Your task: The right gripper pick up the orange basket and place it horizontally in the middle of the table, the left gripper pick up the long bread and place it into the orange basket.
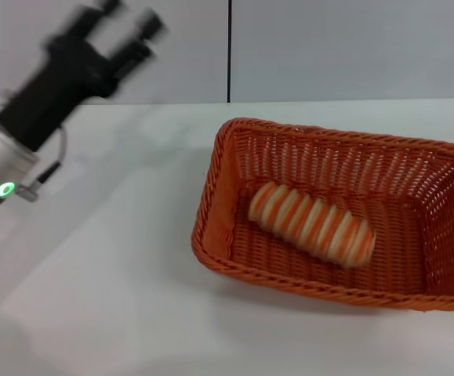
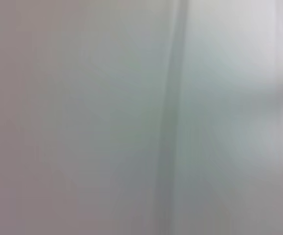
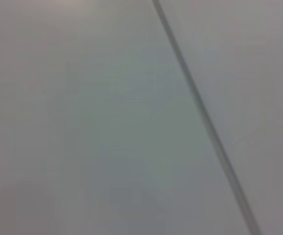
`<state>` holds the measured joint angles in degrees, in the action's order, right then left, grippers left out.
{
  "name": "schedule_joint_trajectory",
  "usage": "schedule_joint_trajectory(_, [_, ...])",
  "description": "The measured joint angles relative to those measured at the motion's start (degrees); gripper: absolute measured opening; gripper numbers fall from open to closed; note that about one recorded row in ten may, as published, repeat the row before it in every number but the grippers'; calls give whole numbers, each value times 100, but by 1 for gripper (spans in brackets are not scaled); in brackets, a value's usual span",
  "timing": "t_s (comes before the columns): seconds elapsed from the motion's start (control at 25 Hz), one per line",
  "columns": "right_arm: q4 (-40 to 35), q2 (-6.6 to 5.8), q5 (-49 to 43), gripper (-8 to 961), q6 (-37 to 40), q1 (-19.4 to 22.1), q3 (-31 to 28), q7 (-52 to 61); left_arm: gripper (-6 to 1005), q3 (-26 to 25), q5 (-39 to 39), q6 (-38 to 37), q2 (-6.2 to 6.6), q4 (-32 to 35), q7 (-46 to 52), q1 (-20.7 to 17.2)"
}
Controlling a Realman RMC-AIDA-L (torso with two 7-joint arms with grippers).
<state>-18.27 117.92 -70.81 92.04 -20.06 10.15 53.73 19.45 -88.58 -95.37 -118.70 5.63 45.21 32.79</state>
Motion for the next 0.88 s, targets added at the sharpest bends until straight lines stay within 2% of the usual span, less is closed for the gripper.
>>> schedule_joint_trajectory(0.04, [28, 42, 2, 515, -58, -37, -212, -148, 798, 0, 0, 0, 0, 0, 0, 0])
schedule_joint_trajectory(0.08, [84, 75, 3, 515, -124, -84, -385, -330, 818, -347, 371, -186, -3, -365, -749, -123])
schedule_joint_trajectory(0.16, [254, 76, 4, 515, -267, -180, -569, -724, 817, -347, 371, -186, -3, -365, -749, -123])
schedule_joint_trajectory(0.24, [351, 66, 5, 515, -419, -274, -678, -967, 816, -1344, 600, -529, -3, -1124, -2365, -345])
schedule_joint_trajectory(0.28, [368, 61, 6, 515, -486, -322, -745, -1063, 815, -1434, 603, -536, -9, -1164, -2524, -390])
schedule_joint_trajectory(0.48, [425, 23, 6, 515, -608, -504, -1139, -1244, 813, -1525, 618, -571, -3, -1354, -2715, -518])
schedule_joint_trajectory(0.52, [471, -7, 6, 515, -636, -583, -1371, -1247, 813, -1529, 618, -579, -3, -1361, -2715, -522])
schedule_joint_trajectory(0.88, [526, -40, 7, 515, -574, -703, -1548, -1902, 813, -1708, 608, -691, -12, -1396, -2712, -428])
